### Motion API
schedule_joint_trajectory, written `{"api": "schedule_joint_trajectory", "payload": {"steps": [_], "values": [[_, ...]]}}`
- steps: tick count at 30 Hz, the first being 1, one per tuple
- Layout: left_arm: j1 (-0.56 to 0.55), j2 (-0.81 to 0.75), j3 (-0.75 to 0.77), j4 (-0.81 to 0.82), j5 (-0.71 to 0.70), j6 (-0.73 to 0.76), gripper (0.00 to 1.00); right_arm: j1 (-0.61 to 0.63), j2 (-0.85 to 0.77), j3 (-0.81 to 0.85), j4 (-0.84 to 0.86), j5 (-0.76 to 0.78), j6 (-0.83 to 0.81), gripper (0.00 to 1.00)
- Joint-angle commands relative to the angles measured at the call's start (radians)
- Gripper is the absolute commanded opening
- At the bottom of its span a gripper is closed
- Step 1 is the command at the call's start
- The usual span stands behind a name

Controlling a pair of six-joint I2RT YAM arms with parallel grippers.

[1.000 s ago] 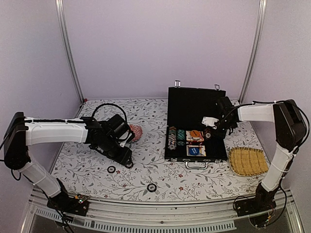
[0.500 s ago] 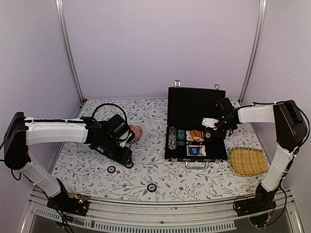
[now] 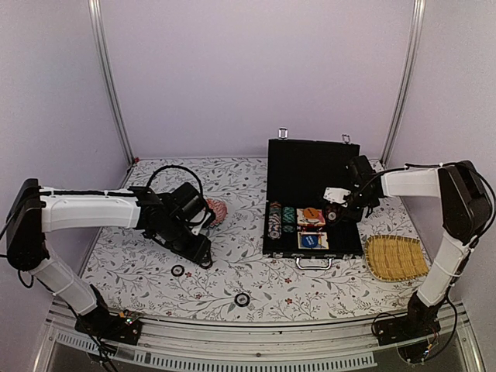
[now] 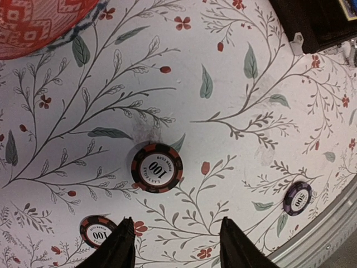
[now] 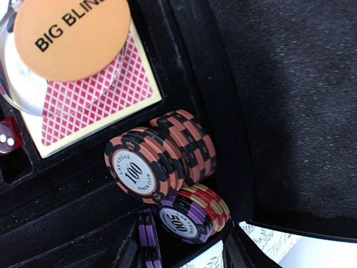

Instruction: Pack up texas hold em set

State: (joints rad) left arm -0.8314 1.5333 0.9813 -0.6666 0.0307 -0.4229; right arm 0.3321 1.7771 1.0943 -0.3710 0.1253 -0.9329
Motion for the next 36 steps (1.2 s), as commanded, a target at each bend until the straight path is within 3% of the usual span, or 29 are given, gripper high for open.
{"api": "schedule_joint_trajectory", "payload": {"steps": [1,36], "values": [[0.009,0.012,0.002,0.016,0.007,0.003,0.53,-0.007,-0.049,-0.002,-0.010,-0.008,0.015,0.51],[0.003,-0.018,-0.012,0.015,0.005,-0.003,0.53,-0.014,-0.004,0.047,0.004,0.088,0.048,0.53]]}}
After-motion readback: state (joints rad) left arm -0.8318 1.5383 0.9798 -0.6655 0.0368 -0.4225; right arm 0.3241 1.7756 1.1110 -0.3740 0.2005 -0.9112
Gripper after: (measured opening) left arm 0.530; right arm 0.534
